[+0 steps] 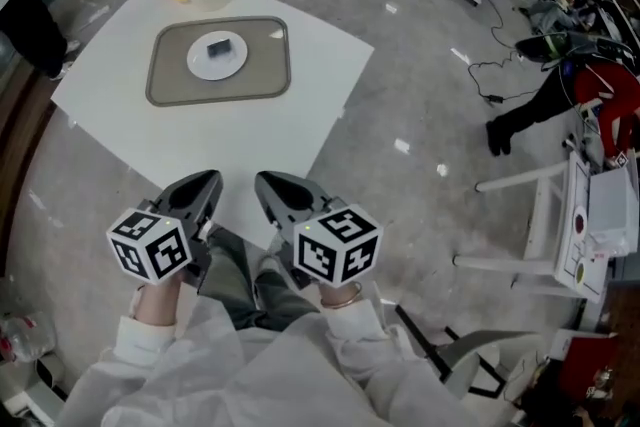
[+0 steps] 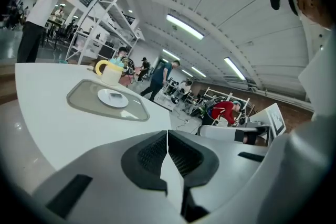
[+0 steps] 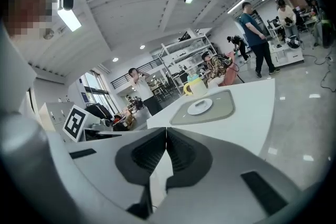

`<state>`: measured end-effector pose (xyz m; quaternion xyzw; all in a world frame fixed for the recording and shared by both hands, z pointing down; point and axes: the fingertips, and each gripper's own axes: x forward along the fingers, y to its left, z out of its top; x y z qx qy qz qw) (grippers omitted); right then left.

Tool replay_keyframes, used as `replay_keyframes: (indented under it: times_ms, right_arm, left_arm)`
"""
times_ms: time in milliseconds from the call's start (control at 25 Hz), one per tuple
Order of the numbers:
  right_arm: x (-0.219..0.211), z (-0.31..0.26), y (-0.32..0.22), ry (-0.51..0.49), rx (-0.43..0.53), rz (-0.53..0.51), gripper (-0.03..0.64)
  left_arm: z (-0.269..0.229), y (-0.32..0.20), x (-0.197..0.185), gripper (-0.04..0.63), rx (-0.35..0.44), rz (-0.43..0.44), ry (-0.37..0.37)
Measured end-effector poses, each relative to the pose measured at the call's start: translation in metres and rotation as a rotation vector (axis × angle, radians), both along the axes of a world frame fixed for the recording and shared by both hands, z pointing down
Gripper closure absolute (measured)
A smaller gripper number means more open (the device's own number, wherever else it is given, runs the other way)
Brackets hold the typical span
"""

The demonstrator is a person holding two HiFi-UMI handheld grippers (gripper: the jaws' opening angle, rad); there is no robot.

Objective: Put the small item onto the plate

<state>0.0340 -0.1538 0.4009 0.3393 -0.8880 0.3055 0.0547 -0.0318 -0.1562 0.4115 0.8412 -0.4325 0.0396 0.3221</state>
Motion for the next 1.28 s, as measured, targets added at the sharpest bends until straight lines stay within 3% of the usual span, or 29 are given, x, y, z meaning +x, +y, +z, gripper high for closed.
replay_keyframes:
  times_ms: [480,1080,1280]
  right_arm:
    - [0.007,-0.001,0.057,0.034,-0.007,-0.034,0.6]
    - [0.002,-0.019,0.081,0.043,0.02,0.048,0.6]
    - [0.002,-0.019,0.08,0.058,0.034,0.071,0.6]
  left_arm:
    - [-0.009,0.059,0.024,0.581,0.001,0.01,-0.009]
    - [-0.018,0.091,0.038,0.583,-0.012,0.138,-0.033]
    - [-0.02,0.087,0.03,0.584,-0.003,0.137,-0.027]
